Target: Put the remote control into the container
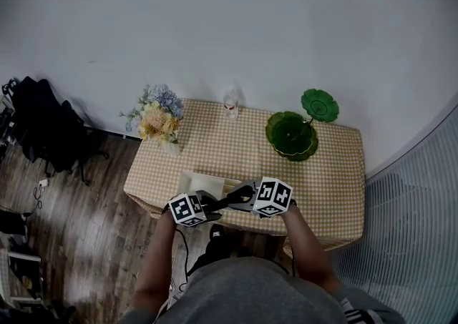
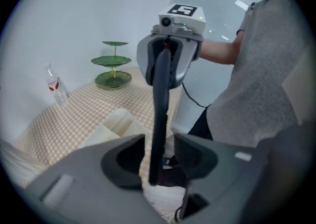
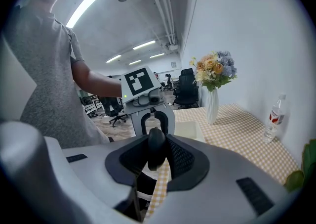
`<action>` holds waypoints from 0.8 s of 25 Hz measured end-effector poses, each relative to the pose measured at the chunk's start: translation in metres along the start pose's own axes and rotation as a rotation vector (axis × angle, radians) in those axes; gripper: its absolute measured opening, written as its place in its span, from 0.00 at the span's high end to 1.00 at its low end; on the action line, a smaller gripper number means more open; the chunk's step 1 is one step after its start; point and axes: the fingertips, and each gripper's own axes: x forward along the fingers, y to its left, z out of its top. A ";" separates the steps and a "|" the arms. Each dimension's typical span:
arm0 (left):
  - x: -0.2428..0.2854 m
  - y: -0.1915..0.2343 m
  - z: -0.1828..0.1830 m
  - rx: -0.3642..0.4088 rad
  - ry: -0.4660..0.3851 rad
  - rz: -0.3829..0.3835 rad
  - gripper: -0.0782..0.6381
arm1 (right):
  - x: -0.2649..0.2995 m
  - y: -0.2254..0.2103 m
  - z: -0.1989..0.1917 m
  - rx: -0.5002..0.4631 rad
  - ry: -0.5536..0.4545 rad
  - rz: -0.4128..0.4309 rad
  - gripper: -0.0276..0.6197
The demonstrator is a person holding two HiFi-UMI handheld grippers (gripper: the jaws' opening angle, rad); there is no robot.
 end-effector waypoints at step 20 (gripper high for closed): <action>-0.020 0.018 -0.042 -0.097 -0.068 0.117 0.78 | -0.021 -0.027 -0.010 0.086 -0.039 -0.063 0.80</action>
